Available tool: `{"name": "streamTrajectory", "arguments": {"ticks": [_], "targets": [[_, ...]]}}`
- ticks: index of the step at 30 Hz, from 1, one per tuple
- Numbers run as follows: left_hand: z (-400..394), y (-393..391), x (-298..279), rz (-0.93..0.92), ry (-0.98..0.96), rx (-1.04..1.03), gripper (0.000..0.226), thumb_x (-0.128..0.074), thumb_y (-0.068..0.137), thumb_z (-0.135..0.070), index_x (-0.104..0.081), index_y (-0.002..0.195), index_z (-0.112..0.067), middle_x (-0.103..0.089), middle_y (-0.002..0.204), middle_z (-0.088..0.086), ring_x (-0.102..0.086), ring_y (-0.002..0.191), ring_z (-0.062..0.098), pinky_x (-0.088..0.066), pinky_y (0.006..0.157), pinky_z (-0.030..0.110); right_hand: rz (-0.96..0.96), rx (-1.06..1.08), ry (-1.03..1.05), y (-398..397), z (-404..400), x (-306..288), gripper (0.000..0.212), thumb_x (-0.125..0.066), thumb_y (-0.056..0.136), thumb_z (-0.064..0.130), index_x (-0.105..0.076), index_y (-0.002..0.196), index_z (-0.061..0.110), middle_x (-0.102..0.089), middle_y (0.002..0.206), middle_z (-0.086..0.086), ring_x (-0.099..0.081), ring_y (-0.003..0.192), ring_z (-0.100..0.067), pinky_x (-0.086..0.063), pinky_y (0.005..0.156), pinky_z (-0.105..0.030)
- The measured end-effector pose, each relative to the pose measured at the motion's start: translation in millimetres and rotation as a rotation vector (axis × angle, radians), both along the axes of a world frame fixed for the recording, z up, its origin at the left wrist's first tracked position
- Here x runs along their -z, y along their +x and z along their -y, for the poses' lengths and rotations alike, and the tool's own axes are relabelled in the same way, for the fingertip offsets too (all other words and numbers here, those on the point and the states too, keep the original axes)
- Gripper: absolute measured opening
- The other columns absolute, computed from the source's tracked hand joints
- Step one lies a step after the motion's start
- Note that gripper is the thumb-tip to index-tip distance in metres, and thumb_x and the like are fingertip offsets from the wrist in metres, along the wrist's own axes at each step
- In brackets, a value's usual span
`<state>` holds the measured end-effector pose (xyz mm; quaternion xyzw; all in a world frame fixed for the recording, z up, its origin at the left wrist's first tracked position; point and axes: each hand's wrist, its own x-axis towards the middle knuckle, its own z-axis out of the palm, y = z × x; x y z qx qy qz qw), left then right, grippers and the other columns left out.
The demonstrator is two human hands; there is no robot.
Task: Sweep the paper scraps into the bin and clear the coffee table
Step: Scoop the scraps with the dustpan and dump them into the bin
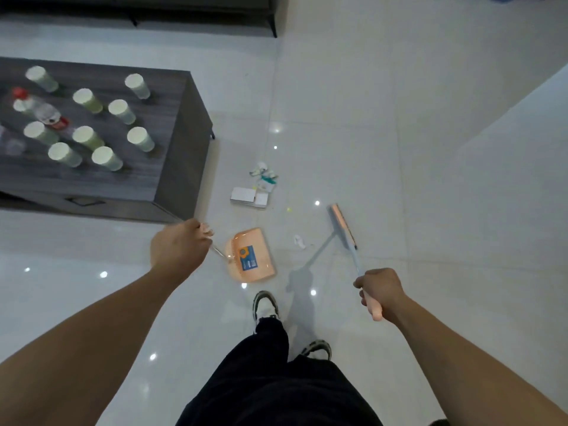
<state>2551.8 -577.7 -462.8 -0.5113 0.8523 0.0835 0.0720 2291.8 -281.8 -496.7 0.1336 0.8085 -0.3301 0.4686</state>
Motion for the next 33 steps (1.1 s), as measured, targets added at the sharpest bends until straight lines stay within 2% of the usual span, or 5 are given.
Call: {"name": "streamTrajectory", "arguments": {"ticks": [17, 24, 25, 26, 33], "targets": [[61.2, 5.7, 8.7, -0.035, 0.054, -0.151, 0.009, -0.061, 0.073, -0.031, -0.059, 0.077, -0.024, -0.063, 0.074, 0.000, -0.059, 0.069, 0.029, -0.038, 0.058, 0.028, 0.189, -0.269, -0.134, -13.8, 90.2, -61.0, 0.043, -0.076, 0.076, 0.008, -0.064, 0.117, 0.013, -0.061, 0.064, -0.015, -0.047, 0.043, -0.021, -0.035, 0.039, -0.022], [60.3, 31.4, 4.3, -0.080, 0.070, -0.511, 0.021, -0.056, 0.077, -0.041, -0.049, 0.070, -0.022, -0.052, 0.062, -0.006, -0.051, 0.059, 0.022, -0.040, 0.055, 0.029, -0.038, -0.468, -0.127, -62.2, 211.1, -56.5, 0.022, -0.066, 0.078, -0.012, -0.062, 0.100, -0.012, -0.049, 0.074, -0.015, -0.043, 0.057, -0.024, -0.036, 0.045, -0.028], [59.9, 31.3, 4.7, -0.101, 0.084, -0.589, 0.021, -0.057, 0.076, -0.042, -0.051, 0.070, -0.023, -0.054, 0.062, -0.005, -0.053, 0.060, 0.022, -0.044, 0.057, 0.030, -0.041, -0.490, -0.131, -72.7, 229.8, -49.9, 0.051, -0.064, 0.077, -0.012, -0.032, 0.113, 0.004, -0.046, 0.070, -0.013, -0.041, 0.053, -0.023, -0.035, 0.045, -0.028], [58.7, 29.5, 5.3, -0.118, 0.097, -0.661, 0.021, -0.059, 0.075, -0.043, -0.053, 0.071, -0.023, -0.056, 0.063, -0.005, -0.054, 0.062, 0.022, -0.046, 0.059, 0.031, -0.069, -0.558, -0.116, -84.2, 247.7, -43.4, 0.045, -0.063, 0.076, -0.012, -0.030, 0.076, 0.018, -0.043, 0.064, -0.011, -0.039, 0.047, -0.021, -0.035, 0.045, -0.028], [38.7, -21.0, 21.3, -0.104, 0.073, -0.947, 0.022, -0.056, 0.078, -0.047, -0.052, 0.073, -0.026, -0.056, 0.061, -0.005, -0.055, 0.060, 0.021, -0.046, 0.057, 0.030, -0.193, -0.974, -0.012, -165.2, 355.3, 9.2, 0.025, -0.061, 0.071, -0.005, -0.041, 0.062, 0.009, -0.049, 0.049, -0.014, -0.051, 0.038, -0.026, -0.040, 0.053, -0.035]]}}
